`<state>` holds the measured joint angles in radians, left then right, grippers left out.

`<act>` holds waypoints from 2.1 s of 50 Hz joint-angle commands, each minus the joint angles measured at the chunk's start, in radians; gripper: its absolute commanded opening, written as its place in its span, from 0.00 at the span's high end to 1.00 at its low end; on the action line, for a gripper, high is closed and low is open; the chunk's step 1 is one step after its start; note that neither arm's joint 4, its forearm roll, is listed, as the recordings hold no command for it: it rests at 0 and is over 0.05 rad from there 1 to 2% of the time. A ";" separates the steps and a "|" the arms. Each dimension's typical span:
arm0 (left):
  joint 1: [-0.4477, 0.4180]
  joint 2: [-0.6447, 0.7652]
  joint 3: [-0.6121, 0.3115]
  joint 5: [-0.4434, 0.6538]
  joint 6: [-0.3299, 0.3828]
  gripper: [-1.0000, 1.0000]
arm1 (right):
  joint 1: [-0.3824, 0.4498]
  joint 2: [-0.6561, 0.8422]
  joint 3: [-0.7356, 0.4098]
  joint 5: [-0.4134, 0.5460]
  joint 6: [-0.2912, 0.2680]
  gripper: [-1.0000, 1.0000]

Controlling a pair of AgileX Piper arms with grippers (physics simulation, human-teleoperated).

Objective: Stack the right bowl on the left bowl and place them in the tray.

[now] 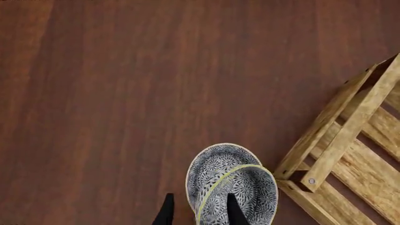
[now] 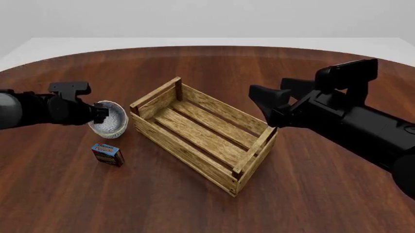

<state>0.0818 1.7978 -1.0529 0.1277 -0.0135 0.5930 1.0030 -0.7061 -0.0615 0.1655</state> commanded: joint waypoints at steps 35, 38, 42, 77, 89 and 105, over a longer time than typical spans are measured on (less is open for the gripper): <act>-0.096 -0.196 0.022 0.055 0.052 0.00 | 0.000 0.009 0.002 -0.005 -0.006 0.00; -0.104 -0.199 0.019 0.061 0.054 0.00 | 0.000 0.008 0.002 -0.004 -0.007 0.00; -0.127 -0.201 0.017 0.072 0.064 0.00 | -0.003 0.002 0.001 -0.001 -0.005 0.00; -0.222 -0.182 0.006 0.110 0.089 0.00 | -0.006 -0.010 -0.002 0.008 -0.007 0.00; -0.222 -0.182 0.006 0.110 0.089 0.00 | -0.006 -0.010 -0.002 0.008 -0.007 0.00; -0.156 -0.107 -0.026 0.122 0.146 0.00 | -0.004 -0.018 0.000 0.013 -0.008 0.00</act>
<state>-0.1213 1.6665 -1.0665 0.2534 0.1085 0.5867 0.9847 -0.7076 -0.0481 0.1583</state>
